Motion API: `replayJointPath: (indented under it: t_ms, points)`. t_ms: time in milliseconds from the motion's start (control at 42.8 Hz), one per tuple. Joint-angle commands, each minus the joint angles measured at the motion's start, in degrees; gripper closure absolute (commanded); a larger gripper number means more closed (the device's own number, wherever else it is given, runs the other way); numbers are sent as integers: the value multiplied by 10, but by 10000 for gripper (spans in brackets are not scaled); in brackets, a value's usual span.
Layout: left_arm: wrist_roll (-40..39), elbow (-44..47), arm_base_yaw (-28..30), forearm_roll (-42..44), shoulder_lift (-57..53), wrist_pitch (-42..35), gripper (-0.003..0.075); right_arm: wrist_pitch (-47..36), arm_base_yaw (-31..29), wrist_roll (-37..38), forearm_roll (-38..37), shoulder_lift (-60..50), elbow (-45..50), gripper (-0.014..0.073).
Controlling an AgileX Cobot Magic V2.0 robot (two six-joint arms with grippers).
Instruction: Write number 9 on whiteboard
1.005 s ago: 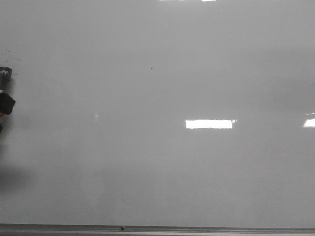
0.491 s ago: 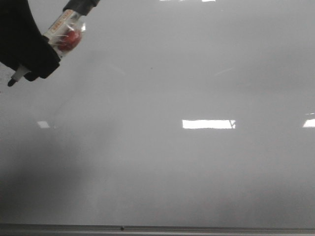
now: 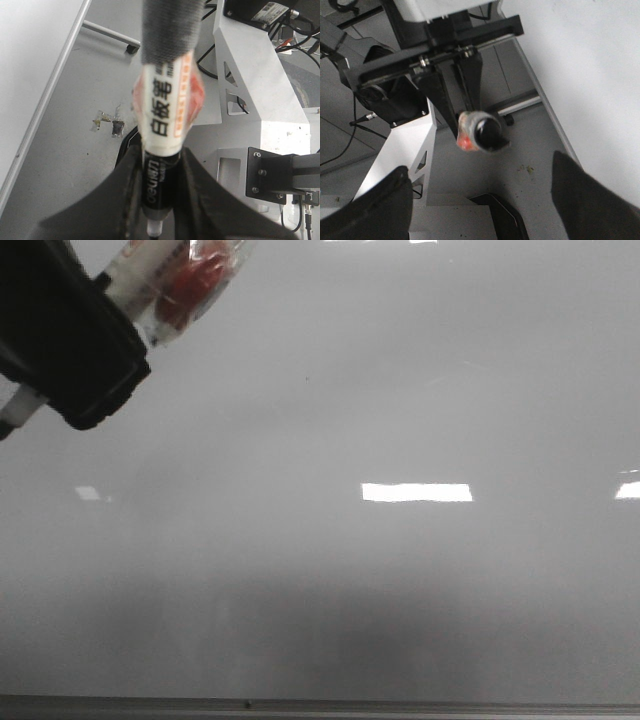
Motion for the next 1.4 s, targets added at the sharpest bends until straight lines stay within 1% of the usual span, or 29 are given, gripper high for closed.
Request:
replayJointPath:
  t_ms: [0,234,374,444,514,537,561,607,631,701,748,771,794,818,864,888,911,935,981,1028,1051,1098,1145,1215,1285,1379]
  points:
    - [5,-20,-4,-39,-16,23,720,-15,24,-18,52,26,-44,1]
    - [5,-20,-4,-44,-16,16,720,-1,77,-18,53,102,-85,5]
    - [5,-20,-4,-44,-16,6,720,15,90,-17,53,127,-87,19]
    - [5,-20,-4,-44,-16,4,720,15,90,-17,53,134,-87,88]
    - [5,-20,-4,-44,-16,4,720,15,90,-17,53,137,-87,204]
    - [5,-20,-4,-44,-16,4,719,16,90,-17,53,140,-87,257]
    - [5,-20,-4,-44,-16,3,719,18,90,-17,53,141,-87,284]
    - [5,-20,-4,-45,-16,2,719,20,90,-17,53,144,-87,389]
    - [5,-20,-4,-45,-16,1,719,22,90,-17,53,146,-87,413]
    - [6,-20,-4,-46,-16,-2,718,28,90,-17,54,150,-87,536]
    - [6,-20,-4,-46,-17,-8,709,31,90,-17,56,153,-87,595]
    - [6,-20,-4,-46,-17,-13,691,33,90,-17,57,154,-87,633]
    - [6,-20,-4,-46,-18,-15,676,33,90,-17,57,154,-87,651]
    - [6,-20,-4,-46,-18,-17,638,33,90,-17,57,154,-87,669]
    - [6,-20,-4,-46,-19,-26,539,33,90,-17,57,154,-87,658]
    - [6,-20,-4,-46,-19,-28,484,33,90,-17,56,154,-87,659]
    - [6,-20,-4,-46,-19,-31,405,33,90,-17,56,153,-87,659]
    - [6,-20,-4,-46,-19,-34,363,35,89,-17,54,153,-87,659]
    - [6,-20,-4,-46,-19,-45,206,45,84,-17,51,153,-87,659]
    - [6,-20,-4,-46,-19,-56,106,60,77,-16,48,152,-87,659]
    - [6,-20,-4,-46,-19,-60,78,66,73,-15,46,150,-85,659]
    - [6,-20,-4,-44,-19,-64,50,73,61,-12,42,146,-80,657]
    - [3,-20,-4,-44,-20,-64,55,72,49,-4,29,136,-72,657]
    - [3,-20,-4,-44,-25,-66,101,60,24,8,-1,115,-51,657]
    - [3,-20,-1,-44,-33,-68,176,38,-8,13,-22,92,-22,657]
    - [-6,-11,9,-44,-53,-69,307,3,-59,13,-18,69,22,657]
